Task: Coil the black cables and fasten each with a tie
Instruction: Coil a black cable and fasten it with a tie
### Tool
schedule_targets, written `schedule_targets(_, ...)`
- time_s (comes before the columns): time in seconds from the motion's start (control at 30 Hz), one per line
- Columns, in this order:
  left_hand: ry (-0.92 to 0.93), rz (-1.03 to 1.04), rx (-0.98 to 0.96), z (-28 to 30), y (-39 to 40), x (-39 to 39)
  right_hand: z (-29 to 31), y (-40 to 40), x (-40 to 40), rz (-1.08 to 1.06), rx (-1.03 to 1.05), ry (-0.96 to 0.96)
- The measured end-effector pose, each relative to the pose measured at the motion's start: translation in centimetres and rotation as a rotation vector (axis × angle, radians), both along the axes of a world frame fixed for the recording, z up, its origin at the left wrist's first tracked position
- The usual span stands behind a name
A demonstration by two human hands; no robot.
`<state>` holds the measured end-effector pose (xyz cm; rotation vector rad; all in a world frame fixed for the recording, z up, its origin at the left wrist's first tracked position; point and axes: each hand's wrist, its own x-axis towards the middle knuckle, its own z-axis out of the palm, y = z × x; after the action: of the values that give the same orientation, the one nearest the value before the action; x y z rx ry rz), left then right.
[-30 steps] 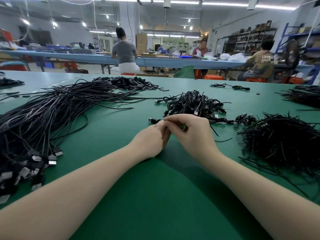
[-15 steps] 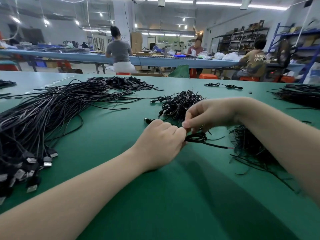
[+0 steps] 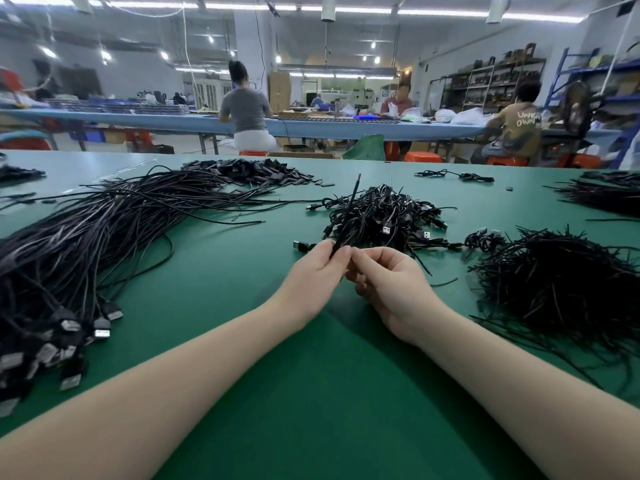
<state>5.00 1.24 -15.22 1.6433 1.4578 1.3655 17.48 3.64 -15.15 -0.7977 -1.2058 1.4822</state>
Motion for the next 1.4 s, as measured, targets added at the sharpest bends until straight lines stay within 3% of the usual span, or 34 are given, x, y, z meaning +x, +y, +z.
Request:
schedule_targets(0.3,-0.121,-0.102,0.044,0.1,0.0,-0.4,0.0,0.0,-0.2,-0.066,0.091,-0.126)
schedule_targets(0.47,-0.373,-0.271,-0.224,1.3,0.0,-1.6,0.7,-0.1,0.4,0.002,0.064,-0.098)
schedule_targets(0.6,-0.442,-0.391,-0.325,1.8,-0.2,-2.6,0.9,0.0,0.9,0.066,0.004,-0.115)
schedule_targets(0.93,-0.488,-0.195,-0.255,1.0,-0.2,-1.6,0.7,0.2,1.2,0.114,-0.106,0.001)
schedule_targets(1.2,-0.453,-0.222,-0.263,1.0,-0.3,-1.8,1.2,0.0,1.8,0.177,-0.089,-0.154)
schedule_targets(1.4,-0.427,-0.256,-0.251,0.9,-0.5,-1.8,2.2,0.3,2.6,0.256,-0.214,-0.246)
